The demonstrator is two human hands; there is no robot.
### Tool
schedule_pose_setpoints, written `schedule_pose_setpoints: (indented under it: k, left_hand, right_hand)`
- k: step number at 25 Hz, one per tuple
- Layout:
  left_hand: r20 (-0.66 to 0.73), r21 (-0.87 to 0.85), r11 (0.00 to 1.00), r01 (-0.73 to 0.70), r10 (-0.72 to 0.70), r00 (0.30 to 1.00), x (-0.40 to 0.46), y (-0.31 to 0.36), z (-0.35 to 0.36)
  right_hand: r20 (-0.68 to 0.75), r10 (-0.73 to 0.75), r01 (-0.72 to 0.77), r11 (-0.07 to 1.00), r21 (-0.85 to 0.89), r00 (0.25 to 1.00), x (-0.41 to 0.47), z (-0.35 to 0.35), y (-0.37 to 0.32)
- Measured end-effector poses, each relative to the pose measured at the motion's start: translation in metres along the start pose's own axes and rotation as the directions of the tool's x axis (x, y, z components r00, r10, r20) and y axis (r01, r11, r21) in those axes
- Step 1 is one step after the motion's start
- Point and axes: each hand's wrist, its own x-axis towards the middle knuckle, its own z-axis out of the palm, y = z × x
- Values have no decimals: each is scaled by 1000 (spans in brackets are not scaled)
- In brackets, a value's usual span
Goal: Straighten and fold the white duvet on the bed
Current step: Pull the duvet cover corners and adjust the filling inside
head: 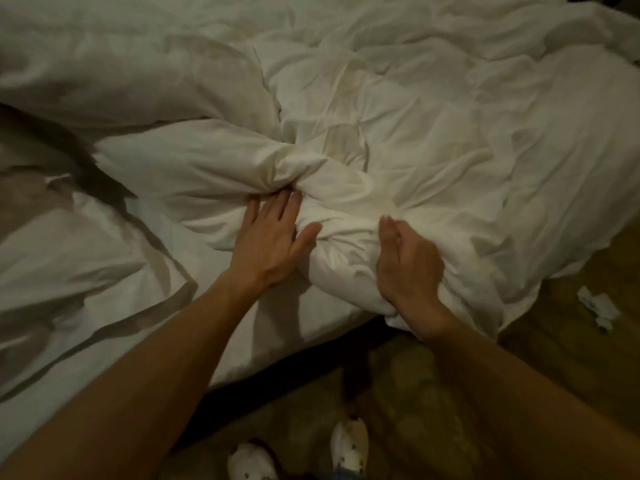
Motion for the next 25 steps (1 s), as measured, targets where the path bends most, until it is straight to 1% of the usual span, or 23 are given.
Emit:
schedule_pose_setpoints:
  k: [2,3,4,5,6,7,8,9,10,11,13,14,15,16,18,19,20,21,22,23,24,25]
  left_hand:
    - [5,23,1000,0,0,1000,21,-8,-10]
    - [39,26,1000,-3,2,999,29,-7,-18]
    - [66,21,1000,-13,12,998,33,-6,-24]
    - [71,-12,999,-41,41,997,36,-7,-29]
    - [72,-96,993,-71,78,994,35,-10,-35]
    - [49,-227,970,-90,104,993,28,-14,-41]
    - [9,-348,934,-84,93,996,17,-21,-46]
    - [-47,-414,907,-71,56,997,2,-30,-48]
    - [-106,-412,909,-59,17,994,-16,-41,-47]
    - [-153,-342,939,-48,-5,988,-34,-52,-46]
    - [-186,-128,990,-51,26,982,-57,-75,-33]
    - [-165,-45,997,-60,52,985,-57,-83,-24]
    - [-134,10,997,-75,76,988,-51,-87,-15]
    - [-115,37,996,-85,89,989,-38,-89,-9]
    - [-106,-5,996,-94,93,990,-13,-88,-3]
    - [-128,-55,993,-105,97,987,-5,-89,-3]
    - [-168,-121,985,-126,105,980,-2,-91,-3]
    - [-222,-202,966,-161,115,968,-6,-92,-5]
    - [-285,-279,940,-199,117,951,-13,-94,-9]
    - [-350,-334,914,-231,107,930,-22,-93,-12]
    - [-416,-359,899,-250,85,905,-30,-90,-17]
    - [-475,-360,901,-242,46,879,-33,-86,-22]
  right_hand:
    - [-96,27,-41,988,-146,995,25,6,0]
    - [-150,-28,-2,980,-197,988,29,5,-3]
    - [-207,-159,117,973,-198,965,23,5,-12]
    - [-208,-326,298,942,-154,922,8,7,-30]
    - [-152,-463,452,886,-103,873,-9,16,-46]
    - [-55,-537,533,843,-68,842,-24,30,-58]
    - [36,-555,556,828,-73,831,-30,46,-65]
    - [93,-533,541,831,-128,841,-29,61,-65]
    - [123,-506,521,832,-190,853,-21,72,-63]
    - [132,-512,529,812,-248,848,-8,80,-58]
    - [140,-608,620,734,-277,781,12,91,-51]
    - [145,-647,658,698,-284,749,18,95,-52]
    - [154,-660,672,679,-294,735,21,100,-54]
    - [163,-650,664,682,-306,742,23,105,-58]
    - [190,-553,584,748,-314,811,25,112,-73]
    - [208,-467,510,814,-280,859,25,111,-84]
    - [232,-357,404,892,-202,905,26,111,-92]
    - [256,-226,250,966,-66,940,27,111,-96]
    - [316,-88,57,993,108,944,28,107,-103]
    - [401,21,-133,958,254,916,27,103,-109]
    - [477,84,-270,902,336,875,22,98,-114]
    - [550,98,-359,847,391,829,13,92,-119]
